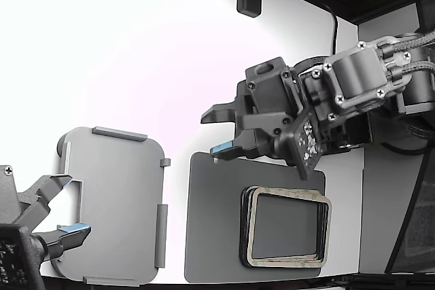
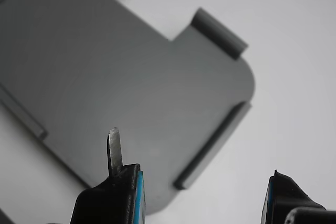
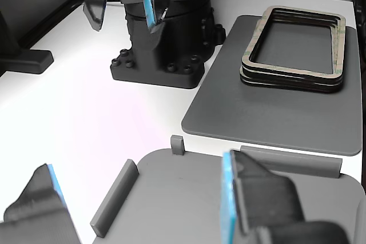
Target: Move top rectangular frame to the holder.
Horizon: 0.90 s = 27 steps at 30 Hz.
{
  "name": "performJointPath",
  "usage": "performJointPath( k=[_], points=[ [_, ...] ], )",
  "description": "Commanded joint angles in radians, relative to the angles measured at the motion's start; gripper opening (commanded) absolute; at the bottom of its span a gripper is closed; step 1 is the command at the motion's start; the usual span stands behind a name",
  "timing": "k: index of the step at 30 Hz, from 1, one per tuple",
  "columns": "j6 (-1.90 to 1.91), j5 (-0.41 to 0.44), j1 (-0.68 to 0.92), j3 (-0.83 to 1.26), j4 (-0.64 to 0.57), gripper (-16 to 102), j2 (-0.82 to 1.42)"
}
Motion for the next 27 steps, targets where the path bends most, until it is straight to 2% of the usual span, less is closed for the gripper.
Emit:
performJointPath(
  k=[1,10,18,23,27],
  points=[
    [-0.002,0.06,0.123,-0.104,0.052,100,-0.066],
    [0.173,0.313,0.514,-0.256,0.21,100,-0.291],
    [0.193,0.284,0.742,-0.37,0.339,100,-0.463],
    [0.224,0.227,0.848,-0.411,0.394,100,-0.52],
    [0.264,0.218,0.934,-0.43,0.4,100,-0.577]
  ],
)
